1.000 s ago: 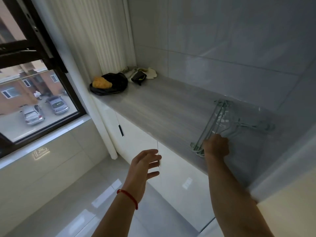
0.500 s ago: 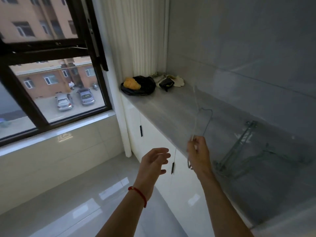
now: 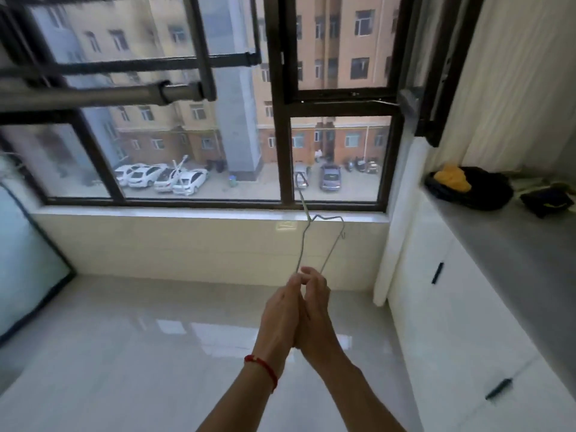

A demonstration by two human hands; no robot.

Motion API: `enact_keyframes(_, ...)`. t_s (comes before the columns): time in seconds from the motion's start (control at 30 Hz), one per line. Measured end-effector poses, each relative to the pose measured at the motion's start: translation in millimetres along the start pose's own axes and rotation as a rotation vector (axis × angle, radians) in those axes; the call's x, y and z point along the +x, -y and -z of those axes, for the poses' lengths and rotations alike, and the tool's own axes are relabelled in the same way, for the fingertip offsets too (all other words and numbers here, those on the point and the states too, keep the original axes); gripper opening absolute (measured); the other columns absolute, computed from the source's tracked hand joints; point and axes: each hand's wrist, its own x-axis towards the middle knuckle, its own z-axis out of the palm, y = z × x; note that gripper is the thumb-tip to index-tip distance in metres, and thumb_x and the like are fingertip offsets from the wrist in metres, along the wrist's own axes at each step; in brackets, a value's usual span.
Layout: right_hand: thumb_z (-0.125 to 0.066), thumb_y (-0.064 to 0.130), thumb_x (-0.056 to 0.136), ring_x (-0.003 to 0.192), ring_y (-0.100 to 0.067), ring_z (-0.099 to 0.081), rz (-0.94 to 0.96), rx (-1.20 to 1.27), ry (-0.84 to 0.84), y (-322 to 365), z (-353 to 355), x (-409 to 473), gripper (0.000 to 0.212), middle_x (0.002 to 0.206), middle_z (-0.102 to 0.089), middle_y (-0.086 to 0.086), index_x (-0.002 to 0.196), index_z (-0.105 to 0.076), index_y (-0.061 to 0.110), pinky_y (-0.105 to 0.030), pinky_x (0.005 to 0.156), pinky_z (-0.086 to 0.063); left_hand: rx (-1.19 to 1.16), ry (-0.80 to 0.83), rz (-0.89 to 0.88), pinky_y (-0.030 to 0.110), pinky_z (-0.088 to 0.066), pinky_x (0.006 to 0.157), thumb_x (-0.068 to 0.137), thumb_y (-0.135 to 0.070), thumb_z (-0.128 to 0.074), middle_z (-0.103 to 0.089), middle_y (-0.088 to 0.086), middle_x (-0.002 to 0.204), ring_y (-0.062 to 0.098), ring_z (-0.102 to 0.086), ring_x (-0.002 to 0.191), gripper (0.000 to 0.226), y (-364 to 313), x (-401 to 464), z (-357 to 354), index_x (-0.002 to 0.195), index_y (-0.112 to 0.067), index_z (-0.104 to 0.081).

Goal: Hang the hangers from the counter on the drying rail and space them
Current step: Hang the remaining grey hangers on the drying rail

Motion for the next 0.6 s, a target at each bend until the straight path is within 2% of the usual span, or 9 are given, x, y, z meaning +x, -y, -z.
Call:
enact_keyframes(0.07,-0.033,0.045,0.105,0.119,0.014,-0.047,0.05,0.04,0.134,-4,-36,2,0.028,0.132,-0.042,0.019,0.128,-0.046,0.037,-0.01,0.093,-0.048,-0.032,-0.072,-0.03,0.027,-0.05,0.055,0.101,-0.062,-0.039,-0.074,0.002,0.083,0.016,-0.062,0.07,0.052,4,-3,53,0.099,-0.025,-0.075)
enact_keyframes(0.1,-0.033,0.044,0.105,0.124,0.013,-0.044,0.106,0.008,0.191,-1,-56,3,0.026,0.136,-0.038,0.016,0.125,-0.049,0.039,-0.007,0.094,-0.046,-0.074,-0.13,-0.04,0.027,-0.043,0.051,0.102,-0.06,-0.039,-0.073,0.004,0.08,0.018,-0.053,0.064,0.051,3,-7,81,0.1,-0.023,-0.073)
enact_keyframes(0.23,-0.036,0.038,0.105,0.132,0.001,-0.04,0.181,-0.039,0.279,32,-143,2,0.024,0.135,-0.043,0.008,0.116,-0.058,0.04,0.0,0.101,-0.031,-0.13,-0.281,-0.012,0.028,-0.039,0.05,0.105,-0.051,-0.041,-0.076,0.014,0.094,0.016,-0.047,0.057,0.038,13,-24,207,0.112,-0.023,-0.066)
enact_keyframes(0.43,-0.038,0.038,0.098,0.118,0.005,-0.049,0.256,0.039,0.408,96,-263,-5,0.03,0.124,-0.052,0.008,0.115,-0.061,0.029,-0.002,0.094,-0.036,-0.168,-0.412,-0.067,0.026,-0.031,0.051,0.105,-0.04,-0.046,-0.076,0.021,0.091,0.016,-0.038,0.052,0.035,19,-67,371,0.111,-0.014,-0.068)
enact_keyframes(0.6,-0.04,0.033,0.098,0.114,0.005,-0.052,0.349,0.094,0.427,143,-344,-10,0.03,0.121,-0.055,0.008,0.117,-0.061,0.023,-0.002,0.091,-0.038,-0.246,-0.474,-0.154,0.024,-0.027,0.049,0.103,-0.038,-0.049,-0.074,0.025,0.092,0.017,-0.035,0.05,0.036,17,-89,466,0.11,-0.008,-0.068)
